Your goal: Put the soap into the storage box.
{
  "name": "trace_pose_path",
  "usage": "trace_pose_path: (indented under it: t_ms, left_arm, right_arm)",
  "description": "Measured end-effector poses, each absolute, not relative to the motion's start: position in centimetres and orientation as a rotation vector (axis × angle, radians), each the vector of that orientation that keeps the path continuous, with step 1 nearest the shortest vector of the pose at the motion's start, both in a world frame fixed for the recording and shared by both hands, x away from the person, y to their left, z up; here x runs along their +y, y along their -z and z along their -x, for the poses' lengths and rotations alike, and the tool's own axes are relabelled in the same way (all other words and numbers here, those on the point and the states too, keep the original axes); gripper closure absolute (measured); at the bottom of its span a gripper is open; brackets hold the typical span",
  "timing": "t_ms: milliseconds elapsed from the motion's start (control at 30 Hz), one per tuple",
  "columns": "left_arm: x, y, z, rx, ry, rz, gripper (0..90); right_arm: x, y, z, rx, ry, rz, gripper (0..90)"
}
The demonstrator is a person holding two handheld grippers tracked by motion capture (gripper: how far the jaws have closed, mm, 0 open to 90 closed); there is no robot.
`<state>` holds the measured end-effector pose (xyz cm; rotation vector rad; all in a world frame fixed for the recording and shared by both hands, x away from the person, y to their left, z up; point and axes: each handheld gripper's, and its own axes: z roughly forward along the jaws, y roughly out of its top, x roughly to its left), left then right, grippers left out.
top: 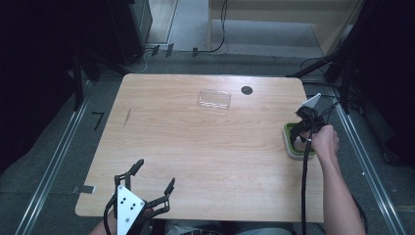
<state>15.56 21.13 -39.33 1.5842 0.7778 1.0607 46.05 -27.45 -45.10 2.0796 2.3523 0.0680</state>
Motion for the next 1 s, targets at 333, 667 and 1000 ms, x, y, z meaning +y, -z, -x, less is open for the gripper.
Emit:
trace_pose_path:
  t_ms: [333, 667, 1000]
  left_arm:
    - [20.9, 39.4, -15.9, 0.777, -1.059, -1.591, 9.9]
    - [20.7, 39.4, -16.1, 0.775, -1.052, -1.596, 9.9]
    - [20.9, 39.4, -16.0, 0.769, -1.052, -1.592, 9.9]
  right_arm:
    - [-27.5, 44.8, -45.9, 2.346, -0.084, -2.085, 31.8]
    - [-27.5, 43.7, -45.1, 2.326, -0.095, -2.041, 15.8]
    - [-26.9, 42.8, -43.3, 2.362, -0.093, -1.990, 4.6]
